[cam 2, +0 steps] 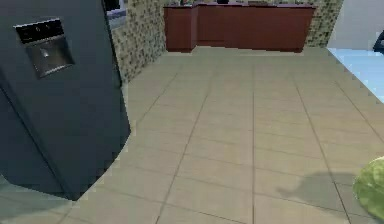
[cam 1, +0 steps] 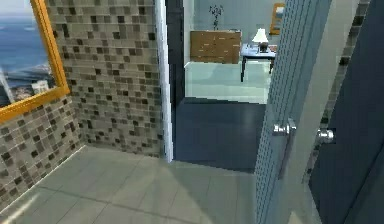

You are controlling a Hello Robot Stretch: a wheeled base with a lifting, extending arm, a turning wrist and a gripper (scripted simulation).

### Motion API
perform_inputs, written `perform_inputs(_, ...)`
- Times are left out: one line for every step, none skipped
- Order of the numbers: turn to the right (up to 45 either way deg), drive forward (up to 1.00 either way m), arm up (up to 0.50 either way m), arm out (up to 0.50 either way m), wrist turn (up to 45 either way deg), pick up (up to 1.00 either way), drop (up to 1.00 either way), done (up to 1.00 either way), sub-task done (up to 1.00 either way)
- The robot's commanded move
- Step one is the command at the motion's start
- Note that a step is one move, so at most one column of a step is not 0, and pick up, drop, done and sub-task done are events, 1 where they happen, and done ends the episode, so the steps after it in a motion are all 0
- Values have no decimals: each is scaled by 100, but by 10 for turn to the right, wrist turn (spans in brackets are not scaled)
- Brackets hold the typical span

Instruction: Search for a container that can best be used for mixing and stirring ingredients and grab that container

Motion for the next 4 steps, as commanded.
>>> perform_inputs(0,65,0,0,0,0,0,0,0)
perform_inputs(60,0,0,0,0,0,0,0,0)
perform_inputs(0,100,0,0,0,0,0,0,0)
perform_inputs(120,0,0,0,0,0,0,0,0)
